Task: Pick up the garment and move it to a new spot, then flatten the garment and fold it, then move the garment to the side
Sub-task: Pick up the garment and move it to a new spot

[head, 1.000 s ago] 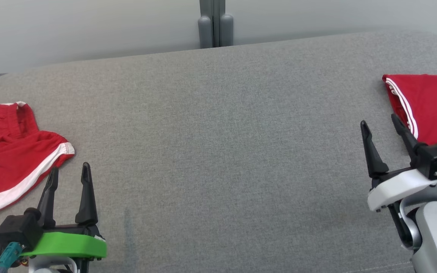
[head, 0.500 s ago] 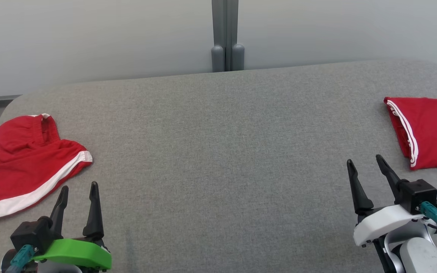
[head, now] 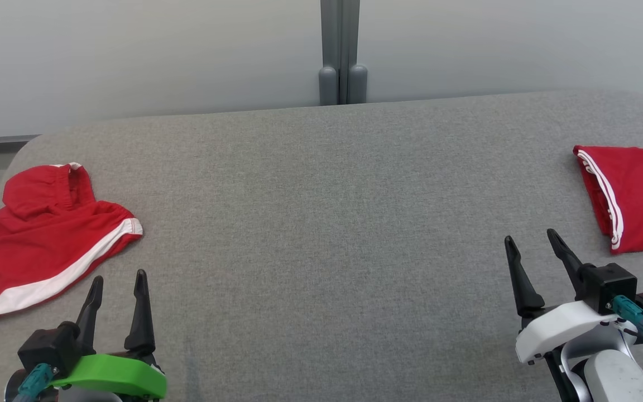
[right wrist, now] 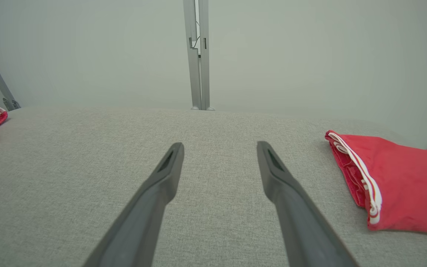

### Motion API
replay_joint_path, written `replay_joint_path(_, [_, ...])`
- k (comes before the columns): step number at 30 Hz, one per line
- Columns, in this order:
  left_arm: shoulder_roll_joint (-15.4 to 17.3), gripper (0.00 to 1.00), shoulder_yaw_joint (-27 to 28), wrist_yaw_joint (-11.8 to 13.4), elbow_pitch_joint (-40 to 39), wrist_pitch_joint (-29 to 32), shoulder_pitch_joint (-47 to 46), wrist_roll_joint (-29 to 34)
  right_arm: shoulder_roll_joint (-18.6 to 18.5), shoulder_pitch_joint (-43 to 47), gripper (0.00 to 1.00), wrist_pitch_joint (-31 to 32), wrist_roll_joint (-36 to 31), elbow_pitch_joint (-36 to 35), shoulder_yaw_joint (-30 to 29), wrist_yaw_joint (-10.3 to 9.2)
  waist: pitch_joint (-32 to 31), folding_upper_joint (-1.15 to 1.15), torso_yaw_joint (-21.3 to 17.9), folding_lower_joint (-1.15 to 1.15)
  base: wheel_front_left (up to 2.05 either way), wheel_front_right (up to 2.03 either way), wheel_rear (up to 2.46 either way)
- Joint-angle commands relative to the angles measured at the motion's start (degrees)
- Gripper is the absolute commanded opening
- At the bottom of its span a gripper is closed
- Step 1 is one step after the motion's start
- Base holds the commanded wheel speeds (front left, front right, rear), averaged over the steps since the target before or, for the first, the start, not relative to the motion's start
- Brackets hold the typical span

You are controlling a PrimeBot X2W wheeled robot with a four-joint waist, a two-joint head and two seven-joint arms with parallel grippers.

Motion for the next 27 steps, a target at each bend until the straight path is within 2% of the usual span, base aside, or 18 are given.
replay_joint_path(1, [0.51,1.0,0.02,0.1,-0.24,-0.38,0.79,-0.03,0.36,0.81,1.0,-0.04,-0.27,0.07,-0.16,-0.11,-0.06,0.0,0.24,0.0,0.0,0.0,0.0])
replay_joint_path(6, [0.57,1.0,-0.11,0.43,-0.65,-0.47,0.29,-0.05,0.47,1.17,1.0,0.02,-0.45,-0.29,-0.43,-0.11,0.07,0.0,2.29,0.0,0.0,0.0,0.0])
replay_joint_path(10, [0.59,1.0,-0.43,0.53,-1.1,-0.51,0.16,0.03,0.56,1.37,1.0,0.01,-0.57,-0.63,-0.52,-0.11,0.25,0.0,5.39,0.0,0.0,0.0,0.0])
replay_joint_path(27, [1.29,1.0,-0.22,1.45,-2.49,-0.32,2.47,-0.71,0.95,0.52,1.0,0.42,-0.02,-0.53,1.3,-0.11,0.65,0.0,23.21,0.0,0.0,0.0,0.0])
